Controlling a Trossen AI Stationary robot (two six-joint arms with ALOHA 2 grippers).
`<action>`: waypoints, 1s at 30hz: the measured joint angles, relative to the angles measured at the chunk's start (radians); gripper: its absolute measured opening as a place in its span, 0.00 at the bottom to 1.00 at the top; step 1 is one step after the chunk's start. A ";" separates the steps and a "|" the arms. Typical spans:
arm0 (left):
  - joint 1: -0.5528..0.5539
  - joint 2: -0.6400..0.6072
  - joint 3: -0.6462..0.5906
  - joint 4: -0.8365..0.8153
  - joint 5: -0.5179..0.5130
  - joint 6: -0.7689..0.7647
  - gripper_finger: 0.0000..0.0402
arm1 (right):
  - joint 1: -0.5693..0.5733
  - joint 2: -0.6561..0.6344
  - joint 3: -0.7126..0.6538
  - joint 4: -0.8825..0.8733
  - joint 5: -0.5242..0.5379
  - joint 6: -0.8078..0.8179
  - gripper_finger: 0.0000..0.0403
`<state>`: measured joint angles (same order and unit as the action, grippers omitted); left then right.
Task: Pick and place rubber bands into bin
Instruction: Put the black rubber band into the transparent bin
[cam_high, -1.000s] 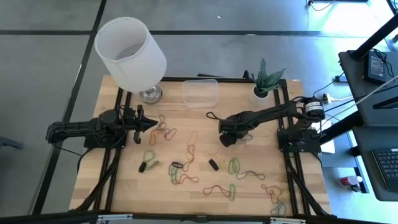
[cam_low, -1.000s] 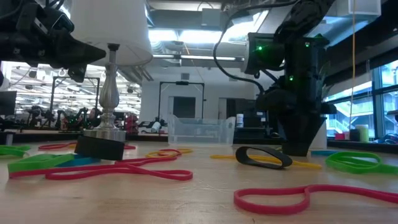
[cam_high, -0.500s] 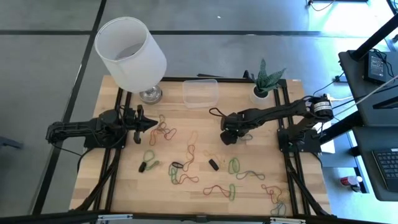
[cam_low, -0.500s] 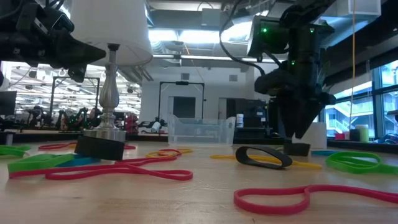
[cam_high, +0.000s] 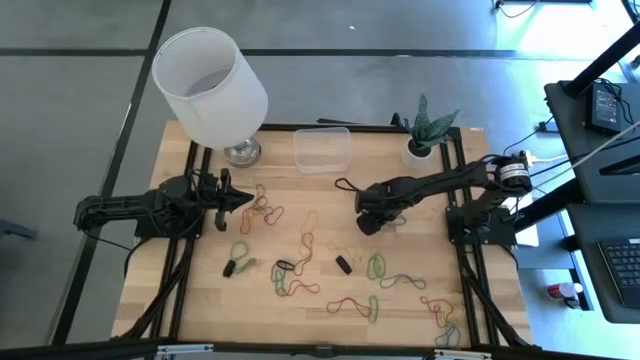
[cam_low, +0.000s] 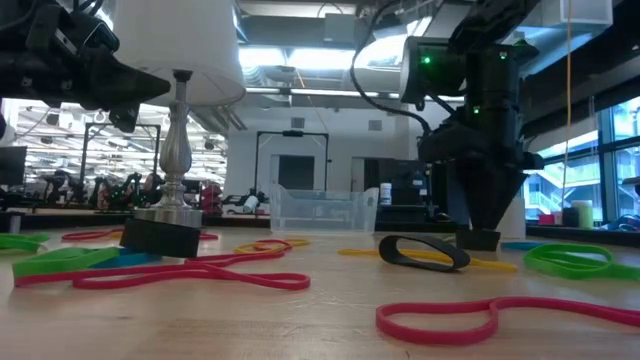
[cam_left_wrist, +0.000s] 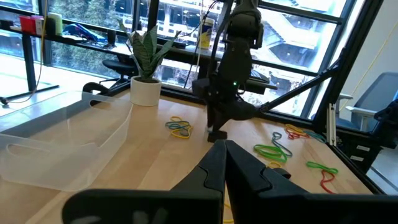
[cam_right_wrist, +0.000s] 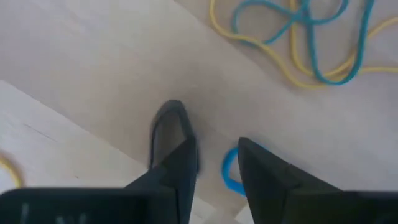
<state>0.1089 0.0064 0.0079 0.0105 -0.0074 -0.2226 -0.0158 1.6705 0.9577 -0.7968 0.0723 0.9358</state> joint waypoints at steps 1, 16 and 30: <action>0.000 0.000 0.000 0.000 0.000 0.000 0.00 | 0.001 0.004 0.000 0.003 -0.012 0.001 0.28; 0.000 0.000 0.000 0.000 0.000 0.000 0.00 | 0.000 0.004 0.000 0.000 -0.041 -0.002 0.25; 0.000 0.000 0.000 0.000 0.000 0.000 0.00 | 0.002 -0.078 0.000 -0.018 -0.043 -0.010 0.30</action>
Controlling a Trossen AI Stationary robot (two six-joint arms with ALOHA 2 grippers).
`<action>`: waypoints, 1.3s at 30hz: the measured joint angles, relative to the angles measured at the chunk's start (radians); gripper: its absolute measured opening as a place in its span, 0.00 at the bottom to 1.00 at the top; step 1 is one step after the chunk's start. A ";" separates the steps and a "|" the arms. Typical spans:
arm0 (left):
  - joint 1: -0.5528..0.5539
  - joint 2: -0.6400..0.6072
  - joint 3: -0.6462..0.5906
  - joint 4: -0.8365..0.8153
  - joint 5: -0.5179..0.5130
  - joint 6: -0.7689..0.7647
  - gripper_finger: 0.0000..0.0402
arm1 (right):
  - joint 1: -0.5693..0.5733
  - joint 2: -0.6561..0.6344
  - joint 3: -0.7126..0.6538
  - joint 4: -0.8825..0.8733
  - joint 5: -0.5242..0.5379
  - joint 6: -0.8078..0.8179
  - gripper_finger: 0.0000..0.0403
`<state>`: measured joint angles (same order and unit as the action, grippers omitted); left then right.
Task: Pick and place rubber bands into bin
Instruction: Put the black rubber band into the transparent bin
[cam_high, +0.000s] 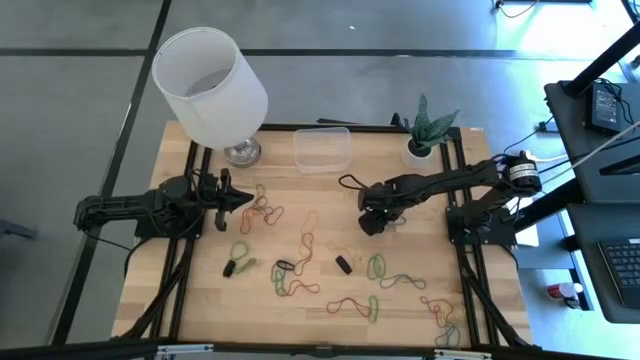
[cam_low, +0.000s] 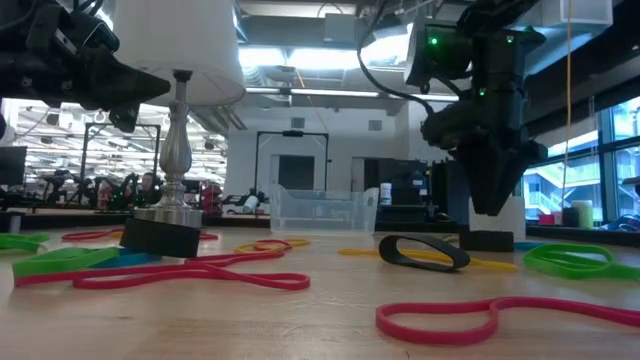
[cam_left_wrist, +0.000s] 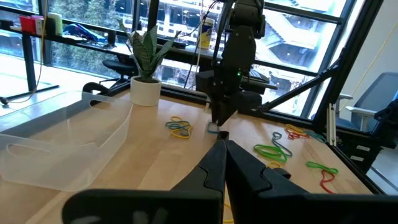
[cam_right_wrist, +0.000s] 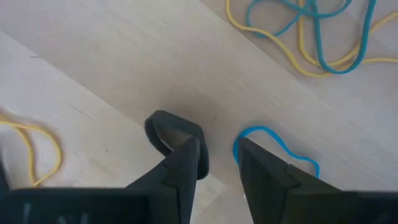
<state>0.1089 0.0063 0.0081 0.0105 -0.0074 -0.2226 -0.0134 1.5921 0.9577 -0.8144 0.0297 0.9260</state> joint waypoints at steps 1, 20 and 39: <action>0.000 0.000 0.000 0.000 0.000 0.000 0.00 | 0.003 0.000 0.000 0.000 -0.003 -0.018 0.30; 0.000 0.000 0.000 0.000 0.000 0.000 0.00 | 0.031 0.140 -0.001 0.068 -0.008 -0.073 0.26; 0.000 0.000 0.000 0.000 0.000 0.000 0.00 | 0.006 0.055 0.358 -0.165 0.110 -0.161 0.01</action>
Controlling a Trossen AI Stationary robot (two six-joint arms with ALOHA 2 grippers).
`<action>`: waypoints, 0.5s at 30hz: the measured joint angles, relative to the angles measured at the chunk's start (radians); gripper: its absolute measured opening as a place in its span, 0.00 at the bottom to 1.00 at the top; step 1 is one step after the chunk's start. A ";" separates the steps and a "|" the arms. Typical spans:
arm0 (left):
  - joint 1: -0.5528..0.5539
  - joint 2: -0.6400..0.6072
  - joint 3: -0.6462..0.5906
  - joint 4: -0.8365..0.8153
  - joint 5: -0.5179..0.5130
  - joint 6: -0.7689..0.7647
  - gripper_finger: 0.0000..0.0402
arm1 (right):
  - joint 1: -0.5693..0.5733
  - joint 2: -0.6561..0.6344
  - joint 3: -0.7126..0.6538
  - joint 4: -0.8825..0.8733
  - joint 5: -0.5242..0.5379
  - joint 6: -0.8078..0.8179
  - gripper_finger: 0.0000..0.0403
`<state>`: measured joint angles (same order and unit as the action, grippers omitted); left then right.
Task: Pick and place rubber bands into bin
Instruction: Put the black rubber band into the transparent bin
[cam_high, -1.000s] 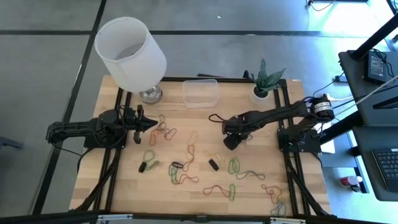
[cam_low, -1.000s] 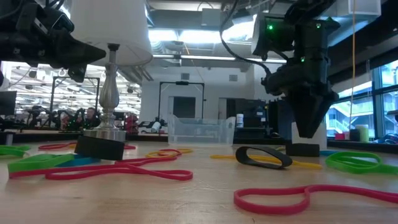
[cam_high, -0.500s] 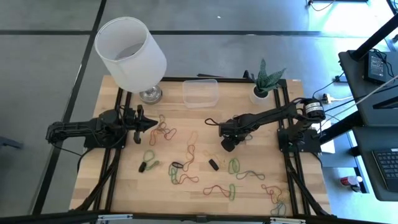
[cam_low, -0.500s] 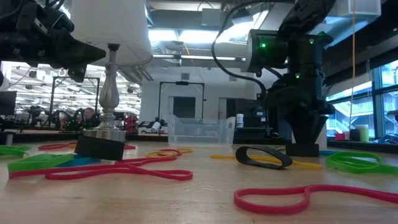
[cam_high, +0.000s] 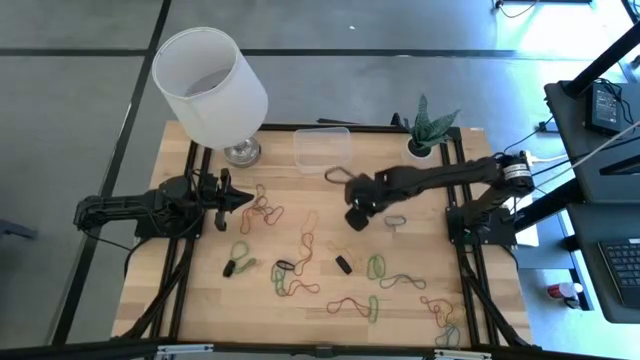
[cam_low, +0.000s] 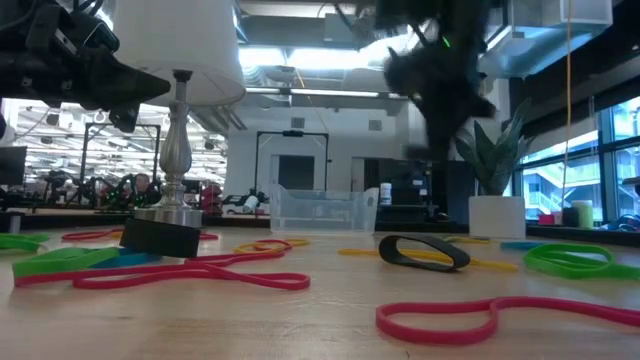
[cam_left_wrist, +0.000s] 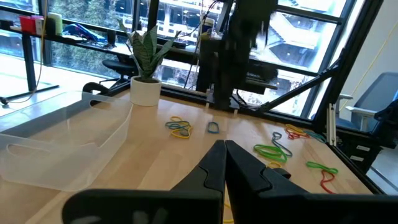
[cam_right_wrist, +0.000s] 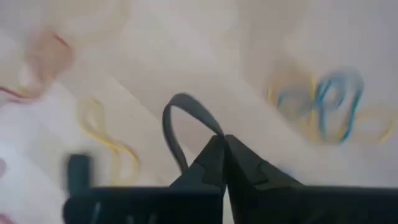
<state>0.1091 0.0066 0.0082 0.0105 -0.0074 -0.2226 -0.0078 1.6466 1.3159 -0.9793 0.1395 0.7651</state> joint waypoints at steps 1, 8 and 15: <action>0.000 0.000 0.000 0.000 0.000 0.000 0.00 | -0.013 0.003 0.047 -0.012 0.012 -0.025 0.01; 0.000 0.000 0.000 0.004 0.000 0.000 0.00 | -0.187 0.068 0.319 -0.025 0.040 -0.204 0.00; 0.000 0.000 -0.001 0.007 0.000 0.000 0.00 | -0.361 0.279 0.551 -0.016 -0.037 -0.359 0.00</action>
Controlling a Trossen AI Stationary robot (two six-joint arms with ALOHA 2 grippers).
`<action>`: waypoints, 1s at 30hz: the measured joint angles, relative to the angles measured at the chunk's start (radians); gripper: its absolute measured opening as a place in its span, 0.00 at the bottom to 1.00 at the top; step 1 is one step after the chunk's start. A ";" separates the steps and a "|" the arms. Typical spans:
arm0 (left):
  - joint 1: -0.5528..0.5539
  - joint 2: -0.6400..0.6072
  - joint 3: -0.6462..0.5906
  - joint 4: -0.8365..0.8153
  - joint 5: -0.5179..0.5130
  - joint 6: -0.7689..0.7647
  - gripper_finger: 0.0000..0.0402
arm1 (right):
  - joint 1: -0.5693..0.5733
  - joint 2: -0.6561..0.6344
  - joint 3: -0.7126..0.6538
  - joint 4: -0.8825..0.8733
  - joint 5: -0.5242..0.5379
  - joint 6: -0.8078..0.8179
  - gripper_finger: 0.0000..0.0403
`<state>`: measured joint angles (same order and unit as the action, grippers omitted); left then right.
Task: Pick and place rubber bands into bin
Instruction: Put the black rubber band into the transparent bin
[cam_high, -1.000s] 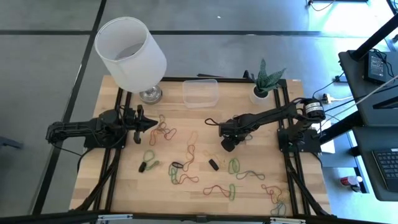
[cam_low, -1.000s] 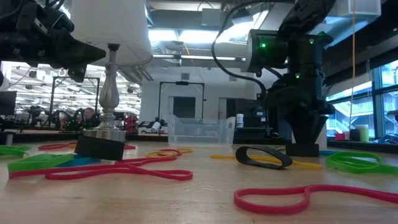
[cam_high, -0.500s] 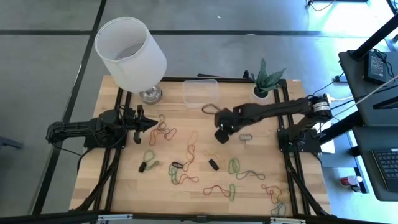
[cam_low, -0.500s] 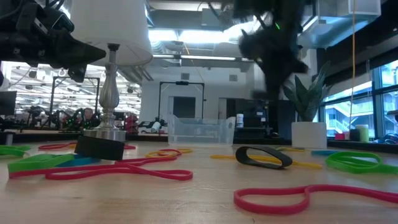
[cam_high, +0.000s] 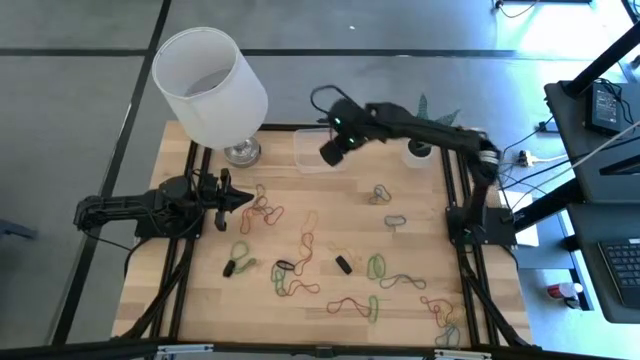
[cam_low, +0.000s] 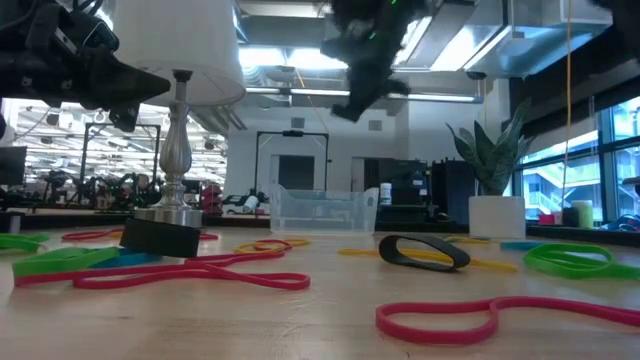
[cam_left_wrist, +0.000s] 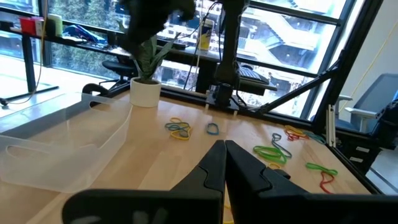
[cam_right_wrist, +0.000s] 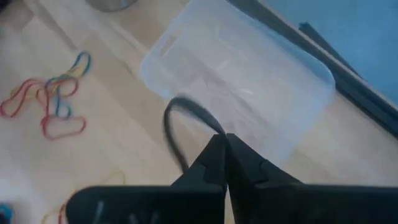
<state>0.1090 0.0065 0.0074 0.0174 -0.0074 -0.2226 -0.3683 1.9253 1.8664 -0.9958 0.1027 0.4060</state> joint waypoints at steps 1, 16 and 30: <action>0.000 0.000 0.000 0.000 0.000 0.000 0.00 | -0.016 0.045 0.038 -0.005 -0.016 -0.024 0.00; 0.000 0.000 0.000 0.000 0.000 0.000 0.00 | -0.111 0.539 0.430 -0.137 -0.127 -0.178 0.00; 0.000 0.000 0.000 0.000 0.000 0.000 0.00 | -0.119 0.603 0.416 -0.127 -0.124 -0.180 0.05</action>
<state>0.1091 0.0063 0.0074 0.0177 -0.0074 -0.2226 -0.4877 2.5286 2.2829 -1.1226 -0.0212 0.2259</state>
